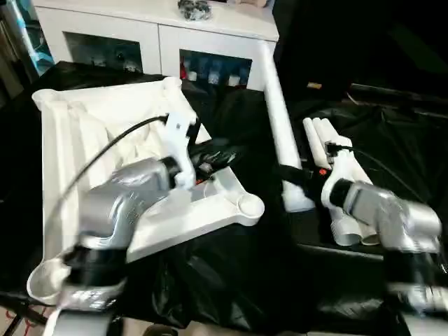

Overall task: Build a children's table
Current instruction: Pick table leg

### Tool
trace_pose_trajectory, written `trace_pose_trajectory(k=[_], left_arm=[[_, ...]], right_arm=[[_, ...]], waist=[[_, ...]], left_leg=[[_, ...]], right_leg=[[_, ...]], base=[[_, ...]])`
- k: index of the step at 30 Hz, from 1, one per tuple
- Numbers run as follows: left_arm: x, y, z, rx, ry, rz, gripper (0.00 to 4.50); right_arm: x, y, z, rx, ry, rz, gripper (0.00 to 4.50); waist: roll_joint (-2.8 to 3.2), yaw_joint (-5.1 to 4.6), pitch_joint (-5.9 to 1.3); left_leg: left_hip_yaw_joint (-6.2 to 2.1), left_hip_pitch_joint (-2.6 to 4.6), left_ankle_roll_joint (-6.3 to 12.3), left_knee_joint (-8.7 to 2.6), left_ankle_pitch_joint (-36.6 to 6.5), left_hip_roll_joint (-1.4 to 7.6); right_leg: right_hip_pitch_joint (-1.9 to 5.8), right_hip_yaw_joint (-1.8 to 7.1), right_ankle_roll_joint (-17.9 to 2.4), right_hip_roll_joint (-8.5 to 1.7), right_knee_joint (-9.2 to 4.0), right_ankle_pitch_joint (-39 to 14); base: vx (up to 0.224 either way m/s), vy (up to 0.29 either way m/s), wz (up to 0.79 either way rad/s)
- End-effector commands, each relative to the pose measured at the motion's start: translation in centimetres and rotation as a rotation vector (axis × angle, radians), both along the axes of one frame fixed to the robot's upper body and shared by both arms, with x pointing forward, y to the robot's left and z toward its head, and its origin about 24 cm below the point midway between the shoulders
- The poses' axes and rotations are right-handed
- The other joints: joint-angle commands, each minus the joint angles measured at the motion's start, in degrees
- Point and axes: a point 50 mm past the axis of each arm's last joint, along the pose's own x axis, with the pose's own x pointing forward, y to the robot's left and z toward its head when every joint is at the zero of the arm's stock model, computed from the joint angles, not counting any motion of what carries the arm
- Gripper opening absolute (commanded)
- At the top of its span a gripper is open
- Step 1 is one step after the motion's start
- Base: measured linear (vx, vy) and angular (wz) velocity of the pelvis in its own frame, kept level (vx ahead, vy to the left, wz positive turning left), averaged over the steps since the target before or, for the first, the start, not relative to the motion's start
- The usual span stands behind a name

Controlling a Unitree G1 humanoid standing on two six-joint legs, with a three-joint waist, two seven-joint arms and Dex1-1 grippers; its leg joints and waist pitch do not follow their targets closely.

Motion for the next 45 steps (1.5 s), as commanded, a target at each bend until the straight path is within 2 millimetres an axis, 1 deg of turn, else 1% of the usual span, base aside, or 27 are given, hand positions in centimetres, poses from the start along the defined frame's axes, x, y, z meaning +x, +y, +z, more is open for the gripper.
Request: trace_pose_trajectory(k=[1,3,5,7,8,9,10,11,15,16,18,19,21,24,26,27,28,30,31,33,35,36,37,38,40,42,45], left_arm=[[0.2,-0.7,0.8,-0.072,0.030,-0.029,3.15],[0.4,-1.3,1.0,-0.108,0.057,-0.047,3.24],[0.7,-2.1,0.9,-0.116,0.082,-0.059,3.58],[0.7,-2.3,0.9,-0.120,0.087,-0.063,3.62],[0.7,-2.6,1.0,-0.135,0.091,-0.070,3.69],[0.7,-2.7,1.0,-0.146,0.096,-0.075,3.83],[0.7,-2.7,1.0,-0.146,0.096,-0.075,3.83],[0.7,-2.9,1.3,-0.167,0.097,-0.086,3.96],[0.5,-3.2,1.7,-0.198,0.109,-0.105,3.96],[0.5,-3.2,1.7,-0.204,0.115,-0.106,3.96],[0.5,-3.2,1.8,-0.205,0.120,-0.104,3.85],[0.6,-3.2,1.8,-0.204,0.123,-0.102,3.62],[0.9,-3.2,1.7,-0.167,0.151,-0.058,3.60],[1.0,-3.2,1.4,-0.129,0.165,-0.031,3.27],[1.2,-3.1,1.1,-0.096,0.179,0.002,3.19],[1.5,-3.0,1.0,-0.088,0.192,0.039,3.07],[1.5,-3.0,1.0,-0.088,0.192,0.039,2.94],[1.7,-2.8,1.0,-0.084,0.203,0.065,2.94],[1.9,-2.7,0.9,-0.079,0.217,0.104,2.69],[2.4,-2.4,0.9,-0.083,0.237,0.178,2.69],[2.7,-2.2,1.0,-0.096,0.240,0.209,2.40],[2.8,-2.2,1.2,-0.110,0.240,0.224,2.30],[2.9,-2.2,1.2,-0.117,0.240,0.226,2.20],[2.9,-2.3,1.2,-0.122,0.241,0.227,2.20],[2.9,-2.4,1.2,-0.129,0.243,0.226,2.08],[2.8,-2.6,1.1,-0.131,0.246,0.226,2.00],[2.9,-2.6,1.1,-0.128,0.250,0.249,1.96]], right_arm=[[-0.7,0.4,1.7,0.060,-0.094,0.093,1.89],[-1.3,0.6,2.1,0.088,-0.114,0.134,1.89],[-1.8,0.7,2.5,0.116,-0.132,0.174,1.89],[-1.9,0.7,2.6,0.124,-0.140,0.186,1.89],[-2.0,0.7,2.7,0.127,-0.143,0.195,1.89],[-2.1,0.7,2.7,0.129,-0.146,0.202,1.89],[-2.1,0.7,2.7,0.129,-0.146,0.202,1.89],[-2.1,0.7,2.6,0.115,-0.146,0.209,1.89],[-2.3,0.8,2.4,0.100,-0.144,0.216,1.89],[-2.3,0.9,2.4,0.098,-0.144,0.218,1.89],[-2.3,0.9,2.4,0.096,-0.145,0.222,1.89],[-2.3,0.9,2.4,0.083,-0.145,0.220,1.89],[-2.0,1.0,2.1,0.016,-0.156,0.205,1.89],[-1.8,1.2,2.1,-0.026,-0.180,0.191,1.89],[-1.4,1.3,2.2,-0.060,-0.193,0.162,1.89],[-1.1,1.5,2.3,-0.081,-0.201,0.146,1.89],[-1.1,1.5,2.3,-0.081,-0.201,0.146,1.89],[-0.9,1.6,2.4,-0.098,-0.211,0.137,1.89],[-0.6,1.8,2.5,-0.120,-0.220,0.122,1.89],[-0.2,2.1,2.5,-0.158,-0.234,0.091,1.89],[0.1,2.3,2.6,-0.174,-0.238,0.070,1.89],[0.3,2.6,2.7,-0.177,-0.243,0.060,1.89],[0.3,2.8,2.8,-0.174,-0.246,0.059,1.89],[0.3,3.0,2.9,-0.171,-0.249,0.060,1.89],[0.2,3.3,3.0,-0.170,-0.254,0.064,1.89],[0.2,3.7,3.0,-0.175,-0.261,0.077,1.89],[0.2,4.0,3.0,-0.195,-0.264,0.075,1.89]], waist=[[0.80,0.41,-3.73],[0.76,0.41,-3.65],[0.79,0.51,-3.58],[0.82,0.45,-3.63],[0.85,0.51,-3.64],[0.82,0.57,-3.68],[0.79,0.59,-3.67],[0.88,0.63,-3.69],[0.67,0.67,-3.55],[0.74,0.71,-3.56],[0.64,0.73,-3.53],[0.64,0.74,-3.48],[0.69,0.82,-3.53],[0.58,0.96,-3.46],[0.66,1.06,-3.48],[0.82,1.13,-3.54],[0.78,1.10,-3.54],[0.74,1.10,-3.54],[0.85,1.07,-3.55],[0.76,0.97,-3.50],[0.79,0.94,-3.41],[0.74,0.97,-3.46],[0.28,0.92,-3.40],[0.45,1.04,-3.48],[0.54,1.02,-3.52],[0.48,1.11,-3.53],[0.35,1.06,-3.46]], left_leg=[[-0.74,1.63,0.35,-3.34,-6.1,1.77],[-0.82,1.60,0.50,-3.46,-6.6,1.79],[-0.87,1.65,0.41,-3.50,-6.8,1.85],[-0.92,1.59,0.53,-3.52,-6.4,1.88],[-0.92,1.69,0.48,-3.50,-6.4,1.94],[-0.93,1.61,0.39,-3.48,-6.1,1.94],[-0.92,1.60,0.43,-3.46,-5.9,1.91],[-0.93,1.63,0.37,-3.46,-5.8,1.92],[-0.86,1.53,0.47,-3.47,-5.9,1.84],[-0.90,1.57,0.36,-3.46,-6.0,1.88],[-0.89,1.53,0.38,-3.48,-6.2,1.85],[-0.91,1.58,0.37,-3.55,-6.4,1.90],[-0.94,1.61,-0.12,-3.51,-6.5,1.96],[-0.90,1.64,-0.12,-3.54,-6.2,1.90],[-0.95,1.66,-0.19,-3.57,-6.0,1.94],[-0.96,1.68,-0.18,-3.51,-5.6,1.88],[-0.98,1.66,-0.29,-3.51,-5.6,1.90],[-0.99,1.69,-0.46,-3.58,-6.2,1.93],[-1.04,1.72,-0.65,-3.61,-6.4,1.98],[-1.02,1.70,-0.86,-3.62,-6.7,1.91],[-0.98,1.73,-0.83,-3.60,-6.8,1.87],[-1.00,1.62,-0.77,-3.60,-6.5,1.84],[-0.96,1.55,-0.56,-3.63,-6.1,1.79],[-0.99,1.57,-0.26,-3.58,-5.3,1.80],[-0.99,1.56,0.02,-3.54,-4.8,1.81],[-0.96,1.59,0.22,-3.48,-4.3,1.80],[-0.96,1.59,0.06,-3.59,-4.9,1.88]], right_leg=[[2.18,2.49,-11.3,-5.04,-4.06,10.2],[2.05,2.41,-11.6,-5.05,-4.19,8.1],[2.06,2.47,-11.3,-5.14,-4.47,6.2],[2.06,2.45,-11.0,-5.16,-4.47,6.3],[1.97,2.45,-11.1,-5.17,-4.46,6.4],[2.04,2.41,-11.6,-5.22,-4.35,7.1],[2.03,2.40,-11.7,-5.18,-4.37,7.3],[2.03,2.41,-11.7,-5.20,-4.32,7.6],[2.08,2.43,-11.7,-5.20,-4.43,7.4],[2.08,2.42,-11.7,-5.25,-4.41,6.8],[2.09,2.45,-11.4,-5.22,-4.52,6.1],[2.01,2.45,-11.2,-5.25,-4.64,5.4],[1.95,2.47,-10.8,-5.19,-4.59,5.2],[1.96,2.54,-10.3,-5.21,-4.67,5.5],[1.91,2.53,-9.9,-5.20,-4.63,5.5],[1.89,2.52,-9.8,-5.17,-4.57,6.2],[1.88,2.52,-9.8,-5.08,-4.51,6.5],[1.92,2.48,-9.9,-5.22,-4.58,6.2],[1.90,2.46,-10.1,-5.22,-4.56,6.1],[1.91,2.49,-10.0,-5.19,-4.60,5.7],[1.84,2.58,-9.9,-5.18,-4.76,5.2],[1.95,2.57,-9.9,-5.19,-4.66,5.7],[2.01,2.55,-9.8,-5.12,-4.70,6.1],[2.00,2.54,-9.8,-5.17,-4.50,6.8],[2.00,2.53,-9.7,-5.12,-4.41,8.1],[1.99,2.56,-9.6,-5.10,-4.34,9.1],[1.97,2.51,-9.3,-5.12,-4.44,8.3]], base=[[0.000,0.000,0.00],[0.000,0.000,0.00],[0.000,0.000,0.00],[0.000,0.000,0.00],[0.000,0.000,0.00],[0.000,0.000,0.00],[0.000,0.000,0.00],[0.000,0.000,0.00],[0.000,0.000,0.00],[0.000,0.000,0.00],[0.000,0.000,0.00],[0.000,0.000,0.00],[0.000,0.000,0.00],[0.000,0.000,0.00],[0.000,0.000,0.00],[0.000,0.000,0.00],[0.000,0.000,0.00],[0.000,0.000,0.00],[0.000,0.000,0.00],[0.000,0.000,0.00],[0.000,0.000,0.00],[0.000,0.000,0.00],[0.000,0.000,0.00],[0.000,0.000,0.00],[0.000,0.000,0.00],[0.000,0.000,0.00],[0.000,0.000,0.00]])
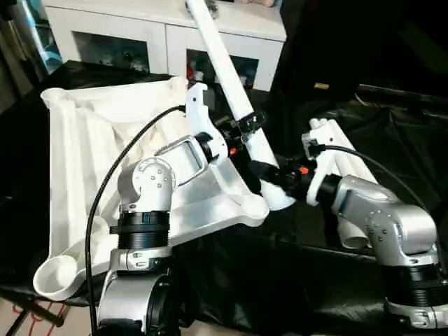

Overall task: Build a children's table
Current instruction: Pick table leg

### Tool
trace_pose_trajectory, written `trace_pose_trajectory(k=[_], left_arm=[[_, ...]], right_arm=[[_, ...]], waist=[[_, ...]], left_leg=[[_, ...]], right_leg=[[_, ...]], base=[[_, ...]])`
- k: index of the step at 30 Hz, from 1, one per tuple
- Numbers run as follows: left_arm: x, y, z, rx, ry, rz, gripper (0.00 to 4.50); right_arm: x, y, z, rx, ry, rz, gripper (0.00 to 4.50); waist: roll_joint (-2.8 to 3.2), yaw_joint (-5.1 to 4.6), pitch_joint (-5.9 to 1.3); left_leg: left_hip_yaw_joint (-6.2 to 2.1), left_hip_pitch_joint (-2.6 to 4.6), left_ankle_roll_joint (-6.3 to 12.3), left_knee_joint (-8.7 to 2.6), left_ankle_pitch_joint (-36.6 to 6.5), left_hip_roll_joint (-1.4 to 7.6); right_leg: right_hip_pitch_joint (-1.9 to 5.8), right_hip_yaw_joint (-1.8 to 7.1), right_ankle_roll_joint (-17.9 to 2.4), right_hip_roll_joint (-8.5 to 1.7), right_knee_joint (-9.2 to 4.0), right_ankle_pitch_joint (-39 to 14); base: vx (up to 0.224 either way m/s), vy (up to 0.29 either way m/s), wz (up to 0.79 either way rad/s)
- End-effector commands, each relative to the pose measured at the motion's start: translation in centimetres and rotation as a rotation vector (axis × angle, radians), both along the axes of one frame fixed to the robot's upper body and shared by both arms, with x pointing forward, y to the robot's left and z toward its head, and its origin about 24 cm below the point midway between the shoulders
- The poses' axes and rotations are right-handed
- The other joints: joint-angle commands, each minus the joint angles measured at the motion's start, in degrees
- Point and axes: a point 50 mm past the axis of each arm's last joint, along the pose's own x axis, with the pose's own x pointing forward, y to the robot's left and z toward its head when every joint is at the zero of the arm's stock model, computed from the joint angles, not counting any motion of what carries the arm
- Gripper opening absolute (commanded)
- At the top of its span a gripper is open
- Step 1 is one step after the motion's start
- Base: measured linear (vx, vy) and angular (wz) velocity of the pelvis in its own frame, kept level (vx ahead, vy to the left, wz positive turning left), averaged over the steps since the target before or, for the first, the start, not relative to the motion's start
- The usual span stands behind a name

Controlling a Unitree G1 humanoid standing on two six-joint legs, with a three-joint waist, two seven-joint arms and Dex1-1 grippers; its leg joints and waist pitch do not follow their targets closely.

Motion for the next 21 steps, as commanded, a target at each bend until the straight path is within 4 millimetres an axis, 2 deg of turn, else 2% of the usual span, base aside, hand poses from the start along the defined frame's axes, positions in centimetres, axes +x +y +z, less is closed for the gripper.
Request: trace_pose_trajectory(k=[1,4,5,7,8,10,11,12,13,15,16,18,19,20,21], left_arm=[[0.3,-0.1,0.1,0.036,0.002,0.042,1.94],[0.3,-0.1,0.2,0.036,-0.015,0.040,1.92],[0.3,-0.1,0.3,0.050,-0.038,0.033,1.92],[0.2,-0.1,0.4,0.072,-0.083,0.015,1.90],[-0.2,-0.2,0.8,0.114,-0.176,-0.047,1.90],[-0.4,-0.3,1.0,0.123,-0.218,-0.084,1.90],[-0.8,-0.2,1.4,0.141,-0.278,-0.177,1.89],[-0.8,-0.1,1.4,0.142,-0.283,-0.188,1.89],[-1.0,0.1,1.7,0.145,-0.305,-0.251,1.89],[-1.1,0.2,1.8,0.140,-0.315,-0.289,1.88],[-1.3,0.2,2.0,0.139,-0.337,-0.336,1.88],[-1.3,0.3,2.2,0.138,-0.349,-0.361,1.88],[-1.5,0.3,2.7,0.106,-0.378,-0.425,1.88],[-1.6,0.3,3.1,0.083,-0.398,-0.458,1.88],[-1.7,0.3,3.4,0.068,-0.412,-0.479,1.88]], right_arm=[[0.1,0.5,1.0,-0.018,-0.057,0.011,1.89],[0.1,0.6,1.1,-0.032,-0.072,0.009,1.89],[0.2,0.7,1.2,-0.032,-0.080,0.009,2.24],[0.2,0.7,1.2,-0.020,-0.079,0.009,2.59],[0.1,0.7,1.4,0.015,-0.067,0.040,2.62],[0.0,0.6,1.4,0.014,-0.063,0.051,2.80],[-0.3,-0.2,1.4,0.013,-0.042,0.112,2.92],[-0.3,-0.3,1.4,0.014,-0.038,0.127,2.99],[-0.9,-0.9,1.5,0.019,-0.014,0.209,2.99],[-1.1,-1.1,1.6,0.024,0.000,0.252,3.01],[-1.3,-1.4,1.7,0.021,0.012,0.287,3.01],[-1.4,-1.5,1.8,0.018,0.016,0.305,3.01],[-1.5,-1.8,2.0,0.020,0.029,0.350,3.01],[-1.5,-2.0,2.1,0.019,0.036,0.367,3.01],[-1.4,-2.1,2.1,0.018,0.041,0.377,3.01]], waist=[[0.15,-0.27,-3.49],[0.16,-0.25,-3.44],[0.19,-0.23,-3.45],[0.31,-0.22,-3.42],[0.30,-0.21,-3.51],[0.41,-0.29,-3.53],[0.37,-0.26,-3.55],[0.36,-0.18,-3.58],[0.55,-0.04,-3.55],[0.56,-0.16,-3.51],[0.28,-0.29,-3.55],[0.38,-0.23,-3.60],[-0.19,-0.29,-3.59],[0.10,-0.09,-3.62],[-0.37,-0.21,-3.54]], left_leg=[[-0.96,1.60,-0.26,-3.64,-5.2,1.88],[-0.95,1.66,-0.53,-3.66,-5.9,1.92],[-0.97,1.69,-0.51,-3.69,-5.8,1.94],[-1.02,1.71,-0.48,-3.77,-5.8,1.93],[-1.04,1.72,-0.56,-3.75,-5.7,1.99],[-1.02,1.77,-0.49,-3.83,-5.5,1.99],[-0.98,1.72,-0.52,-3.77,-5.4,1.89],[-0.93,1.80,-0.48,-3.76,-5.5,1.94],[-0.92,1.85,-0.53,-3.70,-5.6,1.86],[-0.90,1.59,-0.51,-3.72,-5.3,1.91],[-0.84,1.60,-0.17,-3.63,-4.9,1.84],[-0.81,1.56,0.35,-3.55,-4.5,1.87],[-0.68,1.60,0.52,-3.49,-4.5,1.90],[-0.69,1.67,0.73,-3.48,-4.3,1.88],[-0.61,1.55,0.82,-3.46,-4.1,1.86]], right_leg=[[1.96,2.53,-9.2,-5.11,-4.37,7.6],[1.87,2.60,-8.7,-5.17,-4.52,6.0],[1.82,2.61,-8.5,-5.17,-4.56,6.1],[1.74,2.60,-8.3,-5.17,-4.61,5.9],[1.79,2.61,-8.0,-5.18,-4.52,6.5],[1.69,2.58,-7.4,-5.05,-4.41,7.0],[1.78,2.56,-7.3,-5.06,-4.43,7.3],[1.89,2.60,-7.2,-5.07,-4.40,7.2],[1.81,2.54,-7.2,-4.85,-4.33,7.4],[1.93,2.53,-7.8,-4.94,-4.16,8.5],[1.98,2.50,-8.3,-4.90,-4.14,9.1],[1.97,2.48,-9.0,-4.98,-4.05,9.3],[1.95,2.47,-9.6,-5.03,-4.12,9.0],[1.96,2.45,-10.1,-5.10,-4.06,8.1],[1.98,2.46,-10.3,-5.04,-4.08,7.9]], base=[[0.000,0.000,0.00],[0.000,0.000,0.00],[0.000,0.000,0.00],[0.000,0.000,0.00],[0.000,0.000,0.00],[0.000,0.000,0.00],[0.000,0.000,0.00],[0.000,0.000,0.00],[0.000,0.000,0.00],[0.000,0.000,0.00],[0.000,0.000,0.00],[0.000,0.000,0.00],[0.000,0.000,0.00],[0.000,0.000,0.00],[0.000,0.000,0.00]])
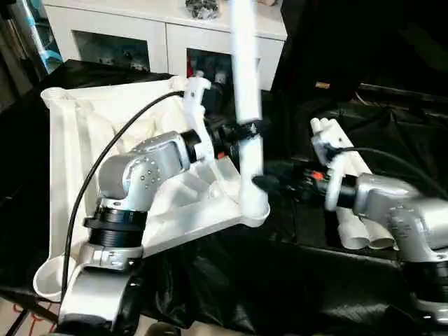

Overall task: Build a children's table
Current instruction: Pick table leg

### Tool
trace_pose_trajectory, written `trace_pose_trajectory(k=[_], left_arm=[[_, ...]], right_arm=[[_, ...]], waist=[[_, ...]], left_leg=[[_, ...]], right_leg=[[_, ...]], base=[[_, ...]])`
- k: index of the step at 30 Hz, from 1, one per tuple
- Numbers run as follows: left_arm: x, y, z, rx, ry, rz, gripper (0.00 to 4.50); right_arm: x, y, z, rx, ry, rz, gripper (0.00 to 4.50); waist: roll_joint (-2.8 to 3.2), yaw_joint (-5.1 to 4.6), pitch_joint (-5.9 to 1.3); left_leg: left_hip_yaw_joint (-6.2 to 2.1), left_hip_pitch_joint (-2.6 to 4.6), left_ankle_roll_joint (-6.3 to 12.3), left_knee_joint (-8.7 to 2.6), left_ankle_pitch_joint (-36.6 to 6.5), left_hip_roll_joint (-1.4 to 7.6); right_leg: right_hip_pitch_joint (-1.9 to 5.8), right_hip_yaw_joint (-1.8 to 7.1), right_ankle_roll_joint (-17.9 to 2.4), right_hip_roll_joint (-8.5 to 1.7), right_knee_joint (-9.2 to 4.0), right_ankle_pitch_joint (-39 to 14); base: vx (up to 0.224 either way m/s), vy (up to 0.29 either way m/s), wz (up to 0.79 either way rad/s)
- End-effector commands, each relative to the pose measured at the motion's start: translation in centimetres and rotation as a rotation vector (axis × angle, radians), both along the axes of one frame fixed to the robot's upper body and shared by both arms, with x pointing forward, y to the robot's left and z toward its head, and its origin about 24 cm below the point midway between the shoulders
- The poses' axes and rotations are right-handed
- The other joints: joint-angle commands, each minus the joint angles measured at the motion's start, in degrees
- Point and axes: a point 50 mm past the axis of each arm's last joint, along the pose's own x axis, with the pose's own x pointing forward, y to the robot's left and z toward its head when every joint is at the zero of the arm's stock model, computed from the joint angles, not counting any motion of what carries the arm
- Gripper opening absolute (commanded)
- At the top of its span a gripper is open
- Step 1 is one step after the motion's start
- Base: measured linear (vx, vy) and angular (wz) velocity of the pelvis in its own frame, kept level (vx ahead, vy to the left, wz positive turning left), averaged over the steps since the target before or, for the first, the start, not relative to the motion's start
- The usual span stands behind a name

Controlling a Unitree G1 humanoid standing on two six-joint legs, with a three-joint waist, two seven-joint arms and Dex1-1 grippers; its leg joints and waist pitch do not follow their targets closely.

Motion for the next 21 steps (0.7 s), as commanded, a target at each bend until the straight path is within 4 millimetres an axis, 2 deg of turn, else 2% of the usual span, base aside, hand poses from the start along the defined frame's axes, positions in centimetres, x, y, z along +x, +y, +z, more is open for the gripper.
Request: trace_pose_trajectory(k=[1,2,4,7,8,16,21], left_arm=[[-0.4,-0.9,1.9,-0.041,-0.068,-0.123,1.88],[-0.5,-0.9,2.0,-0.041,-0.069,-0.137,1.88],[-0.7,-1.0,2.0,-0.041,-0.077,-0.168,1.88],[-0.9,-1.2,2.2,-0.046,-0.086,-0.195,1.88],[-1.1,-1.3,2.3,-0.053,-0.092,-0.215,1.88],[-1.8,-1.7,2.1,-0.049,-0.098,-0.296,1.88],[-1.9,-1.8,2.1,-0.053,-0.094,-0.307,1.88]], right_arm=[[0.1,0.1,0.7,0.011,0.001,0.061,3.01],[0.1,0.1,0.8,0.013,0.003,0.068,3.01],[0.1,0.1,0.8,0.018,0.011,0.085,3.01],[0.1,0.3,0.8,0.017,0.026,0.112,3.01],[0.1,0.3,0.7,0.012,0.034,0.123,3.01],[0.1,0.7,0.7,0.016,0.061,0.166,3.01],[0.1,0.8,0.5,0.012,0.074,0.182,2.54]], waist=[[-0.03,-0.18,-3.65],[-0.22,-0.22,-3.57],[-0.15,-0.19,-3.55],[-0.28,-0.19,-3.69],[-0.58,-0.19,-3.72],[-0.72,-0.11,-3.62],[-0.91,-0.11,-3.51]], left_leg=[[-0.63,1.68,0.89,-3.38,-4.1,1.91],[-0.57,1.68,1.08,-3.39,-4.4,1.96],[-0.58,1.70,1.03,-3.38,-4.5,2.01],[-0.53,1.63,1.61,-3.23,-3.2,2.02],[-0.49,1.61,1.75,-3.17,-2.8,2.01],[-0.42,1.74,1.49,-3.19,-3.1,2.06],[-0.34,1.67,1.29,-3.19,-4.1,2.04]], right_leg=[[1.87,2.48,-10.8,-5.13,-3.90,7.2],[1.79,2.48,-11.1,-5.18,-3.95,6.3],[1.79,2.50,-11.1,-5.21,-3.96,5.6],[1.82,2.47,-11.6,-5.19,-3.73,7.2],[1.88,2.46,-11.8,-5.21,-3.66,7.9],[1.80,2.43,-12.2,-5.20,-3.63,7.1],[1.82,2.45,-11.9,-5.34,-3.80,5.2]], base=[[0.000,0.000,0.00],[0.000,0.000,0.00],[0.000,0.000,0.00],[0.000,0.000,0.00],[0.000,0.000,0.00],[0.000,0.000,0.00],[0.000,0.000,0.00]])
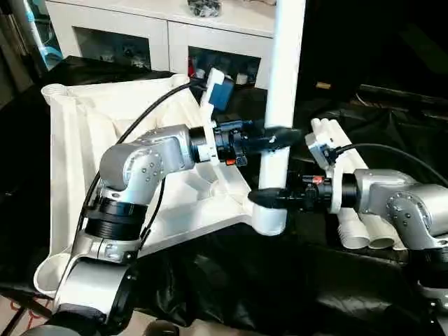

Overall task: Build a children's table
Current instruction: Pick table leg

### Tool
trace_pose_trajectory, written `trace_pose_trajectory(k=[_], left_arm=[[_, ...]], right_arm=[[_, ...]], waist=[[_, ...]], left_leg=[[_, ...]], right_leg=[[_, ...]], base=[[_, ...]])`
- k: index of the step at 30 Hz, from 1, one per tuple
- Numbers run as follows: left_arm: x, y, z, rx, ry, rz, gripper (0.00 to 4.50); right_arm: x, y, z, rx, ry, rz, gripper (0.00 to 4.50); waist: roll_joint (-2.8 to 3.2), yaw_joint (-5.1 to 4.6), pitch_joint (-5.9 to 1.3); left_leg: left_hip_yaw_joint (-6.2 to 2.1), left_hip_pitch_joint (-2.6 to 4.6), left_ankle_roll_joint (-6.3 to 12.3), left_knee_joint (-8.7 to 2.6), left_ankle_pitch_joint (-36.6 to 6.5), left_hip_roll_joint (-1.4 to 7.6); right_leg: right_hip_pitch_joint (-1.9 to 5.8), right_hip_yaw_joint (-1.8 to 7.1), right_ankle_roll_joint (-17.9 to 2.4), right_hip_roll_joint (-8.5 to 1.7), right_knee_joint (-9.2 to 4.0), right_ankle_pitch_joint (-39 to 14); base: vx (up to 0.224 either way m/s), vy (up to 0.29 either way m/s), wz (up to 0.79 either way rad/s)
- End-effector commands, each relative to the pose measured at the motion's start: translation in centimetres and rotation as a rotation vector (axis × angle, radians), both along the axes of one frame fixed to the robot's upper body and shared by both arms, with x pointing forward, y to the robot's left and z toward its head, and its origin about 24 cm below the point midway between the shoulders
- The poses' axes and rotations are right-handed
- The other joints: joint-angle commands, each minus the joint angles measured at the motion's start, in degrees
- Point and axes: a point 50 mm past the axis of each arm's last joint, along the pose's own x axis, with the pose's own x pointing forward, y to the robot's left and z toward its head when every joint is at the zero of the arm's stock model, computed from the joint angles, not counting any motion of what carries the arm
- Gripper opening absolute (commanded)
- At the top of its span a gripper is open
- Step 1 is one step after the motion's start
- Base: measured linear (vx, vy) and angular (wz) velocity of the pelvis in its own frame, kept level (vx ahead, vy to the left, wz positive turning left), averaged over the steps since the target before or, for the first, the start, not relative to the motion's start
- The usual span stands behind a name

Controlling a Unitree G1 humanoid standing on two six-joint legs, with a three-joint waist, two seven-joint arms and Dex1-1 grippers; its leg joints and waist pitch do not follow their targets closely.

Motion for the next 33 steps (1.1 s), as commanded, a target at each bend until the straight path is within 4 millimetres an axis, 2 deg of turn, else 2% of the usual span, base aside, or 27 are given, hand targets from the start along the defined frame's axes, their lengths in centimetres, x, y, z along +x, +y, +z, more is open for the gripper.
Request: trace_pose_trajectory(k=[1,2,4,6,9,10,11,12,15,16,17,18,19,20,21,22,23,24,25,26,27,28,29,30,31,32,33], left_arm=[[-0.6,-0.5,0.5,-0.009,-0.021,-0.046,1.88],[-0.6,-0.5,0.5,-0.009,-0.020,-0.048,1.88],[-0.6,-0.6,0.5,-0.009,-0.020,-0.052,1.88],[-0.8,-0.7,0.4,-0.004,-0.019,-0.066,1.88],[-0.6,-1.0,0.2,0.018,-0.035,-0.041,1.88],[-0.5,-1.0,0.1,0.025,-0.037,-0.024,1.88],[-0.3,-1.0,0.1,0.017,-0.023,-0.007,2.23],[-0.2,-1.0,0.2,0.007,-0.018,0.001,2.58],[-0.2,-0.5,0.5,-0.046,-0.011,0.007,2.67],[0.1,-0.4,0.5,-0.061,-0.031,0.061,2.79],[0.3,-0.3,0.5,-0.071,-0.046,0.102,2.94],[0.9,0.0,0.5,-0.104,-0.080,0.214,3.02],[0.9,0.0,0.5,-0.104,-0.080,0.214,3.02],[1.1,0.2,0.7,-0.149,-0.097,0.268,3.05],[1.4,0.8,0.8,-0.197,-0.104,0.365,3.05],[1.6,1.1,0.6,-0.207,-0.100,0.410,3.05],[1.6,1.1,0.6,-0.207,-0.100,0.410,3.05],[1.6,2.0,0.0,-0.172,-0.113,0.470,3.05],[1.5,2.2,-0.2,-0.154,-0.126,0.486,3.05],[1.2,2.8,-0.8,-0.113,-0.148,0.490,3.05],[1.0,3.1,-1.1,-0.093,-0.156,0.483,3.05],[0.8,3.3,-1.4,-0.069,-0.162,0.480,3.05],[0.5,3.9,-2.2,0.028,-0.210,0.500,3.05],[0.3,4.3,-2.8,0.115,-0.240,0.511,3.05],[0.3,4.6,-3.1,0.152,-0.250,0.515,3.05],[0.1,5.2,-4.2,0.272,-0.312,0.539,3.05],[0.1,5.3,-4.5,0.298,-0.332,0.542,3.05]], right_arm=[[0.1,-0.3,0.2,-0.017,0.005,-0.002,2.40],[0.1,-0.3,0.2,-0.015,0.008,-0.002,2.24],[0.1,-0.3,0.1,-0.012,0.013,-0.002,2.19],[0.0,-0.3,0.1,-0.006,0.017,-0.006,1.95],[0.0,-0.3,-0.2,0.005,0.012,-0.034,1.93],[0.0,-0.3,-0.2,0.008,0.013,-0.040,1.91],[-0.1,-0.3,-0.4,0.013,0.012,-0.047,1.90],[-0.1,-0.2,-0.4,0.017,0.012,-0.051,1.89],[0.0,0.2,-0.7,0.045,-0.001,-0.084,1.89],[0.1,0.4,-0.8,0.053,-0.010,-0.106,1.89],[0.2,0.5,-0.9,0.058,-0.015,-0.121,1.89],[0.5,0.8,-1.0,0.077,-0.037,-0.177,1.89],[0.5,0.8,-1.0,0.077,-0.037,-0.177,1.89],[0.7,1.0,-1.0,0.085,-0.064,-0.225,1.89],[0.9,1.0,-1.1,0.087,-0.088,-0.279,1.89],[1.0,1.1,-1.3,0.087,-0.094,-0.298,1.89],[1.0,1.1,-1.3,0.087,-0.094,-0.298,1.89],[1.3,0.9,-1.6,0.092,-0.111,-0.388,1.88],[1.4,0.8,-1.6,0.094,-0.114,-0.415,1.88],[2.0,0.2,-1.8,0.078,-0.133,-0.516,1.88],[2.3,-0.1,-1.9,0.064,-0.144,-0.572,1.88],[2.4,-0.4,-2.0,0.054,-0.148,-0.607,1.88],[2.6,-0.9,-2.0,0.024,-0.176,-0.652,1.88],[2.7,-1.2,-1.9,0.025,-0.190,-0.685,1.88],[2.7,-1.3,-1.8,0.028,-0.194,-0.695,1.88],[2.9,-1.9,-1.7,0.020,-0.224,-0.762,1.88],[3.0,-2.1,-1.6,0.025,-0.239,-0.780,1.88]], waist=[[-0.16,-0.12,-3.86],[-0.15,-0.14,-3.86],[-0.12,-0.10,-3.84],[0.35,-0.07,-3.95],[0.21,-0.06,-3.97],[0.59,-0.10,-4.01],[0.45,-0.11,-4.03],[0.61,-0.05,-4.04],[1.43,-0.04,-4.14],[1.12,-0.17,-4.13],[1.17,-0.21,-4.09],[1.94,-0.12,-4.17],[1.66,-0.32,-4.08],[1.90,-0.32,-4.21],[1.80,-0.39,-4.18],[2.03,-0.26,-4.23],[1.93,-0.27,-4.27],[1.76,-0.20,-4.23],[1.95,-0.35,-4.10],[1.60,-0.36,-4.20],[1.52,-0.75,-4.08],[1.90,-0.83,-4.05],[1.46,-0.87,-4.01],[2.24,-0.70,-4.07],[2.49,-1.01,-4.06],[3.15,-1.26,-3.97],[3.64,-1.22,-3.99]], left_leg=[[-0.66,1.68,0.77,-3.27,-4.3,2.08],[-0.67,1.69,0.70,-3.30,-4.2,2.10],[-0.64,1.71,0.56,-3.31,-4.6,2.09],[-0.68,1.75,0.33,-3.29,-4.5,2.09],[-0.61,1.77,0.24,-3.28,-4.7,2.07],[-0.64,1.79,0.11,-3.31,-4.8,2.11],[-0.65,1.77,0.05,-3.28,-4.8,2.08],[-0.61,1.77,-0.04,-3.28,-5.1,2.07],[-0.75,1.82,-0.57,-3.32,-5.8,2.08],[-0.72,1.84,-0.65,-3.33,-5.9,2.08],[-0.79,1.63,-0.79,-3.35,-6.3,2.06],[-0.89,1.74,-0.96,-3.35,-6.5,2.19],[-0.86,1.67,-1.02,-3.36,-6.7,2.17],[-0.95,1.64,-1.13,-3.35,-6.7,2.10],[-0.92,1.59,-1.23,-3.36,-6.7,2.14],[-0.94,1.62,-1.33,-3.32,-6.6,2.11],[-0.95,1.70,-1.16,-3.32,-6.4,2.05],[-0.93,1.68,-1.05,-3.38,-6.2,2.02],[-0.99,1.54,-1.18,-3.54,-6.3,2.05],[-0.98,1.67,-1.17,-3.55,-6.3,2.11],[-0.92,1.55,-1.51,-3.69,-6.3,1.99],[-0.85,1.85,-1.96,-3.69,-6.8,1.99],[-0.85,1.82,-2.21,-3.80,-6.6,2.08],[-1.10,1.88,-2.43,-3.86,-6.6,2.21],[-0.99,2.06,-2.76,-3.90,-7.4,2.13],[-1.03,2.16,-3.21,-4.00,-8.7,2.14],[-1.08,2.24,-3.67,-3.95,-9.3,2.10]], right_leg=[[1.81,2.45,-11.7,-5.10,-4.02,4.7],[1.77,2.44,-11.7,-5.10,-4.01,4.7],[1.76,2.45,-11.6,-5.15,-4.07,4.3],[1.72,2.41,-11.8,-5.06,-3.90,5.4],[1.74,2.42,-11.8,-5.04,-3.93,5.9],[1.67,2.43,-11.9,-5.06,-3.94,6.4],[1.74,2.39,-12.0,-5.04,-3.86,6.6],[1.72,2.39,-12.2,-5.07,-3.87,7.0],[1.71,2.32,-12.8,-5.16,-3.82,7.3],[1.72,2.31,-12.8,-5.08,-3.86,7.5],[1.95,2.36,-13.0,-5.16,-3.91,8.2],[1.90,2.40,-13.0,-5.28,-3.91,8.5],[1.87,2.39,-12.9,-5.23,-4.02,8.6],[2.07,2.34,-12.8,-5.20,-3.85,8.9],[2.01,2.38,-12.6,-5.19,-3.85,9.3],[2.05,2.37,-12.6,-5.26,-3.85,9.8],[2.12,2.33,-12.3,-5.06,-3.81,10.2],[2.13,2.32,-12.0,-4.97,-3.81,10.2],[1.94,2.31,-11.3,-5.07,-3.79,9.7],[1.98,2.28,-10.9,-5.10,-3.89,9.1],[1.87,2.28,-10.4,-4.97,-3.85,8.1],[1.62,2.32,-10.0,-4.92,-3.96,6.5],[1.68,2.33,-9.5,-4.89,-4.08,5.9],[1.57,2.30,-9.1,-5.00,-3.89,5.7],[1.32,2.32,-8.2,-4.75,-3.97,5.6],[1.14,2.36,-7.7,-4.68,-4.25,5.1],[1.12,2.37,-7.7,-4.71,-4.01,4.9]], base=[[0.000,0.000,0.00],[0.000,0.000,0.00],[0.000,0.000,0.00],[0.000,0.000,0.00],[0.000,0.000,0.00],[0.000,0.000,0.00],[0.000,0.000,0.00],[0.000,0.000,0.00],[0.000,0.000,0.00],[0.000,0.000,0.00],[0.000,0.000,0.00],[0.000,0.000,0.00],[0.000,0.000,0.00],[0.000,0.000,0.00],[0.000,0.000,0.00],[0.000,0.000,0.00],[0.000,0.000,0.00],[0.000,0.000,0.00],[0.000,0.000,0.00],[0.000,0.000,0.00],[0.000,0.000,0.00],[0.000,0.000,0.00],[0.000,0.000,0.00],[0.000,0.000,0.00],[0.000,0.000,0.00],[0.000,0.000,0.00],[0.000,0.000,0.00]])
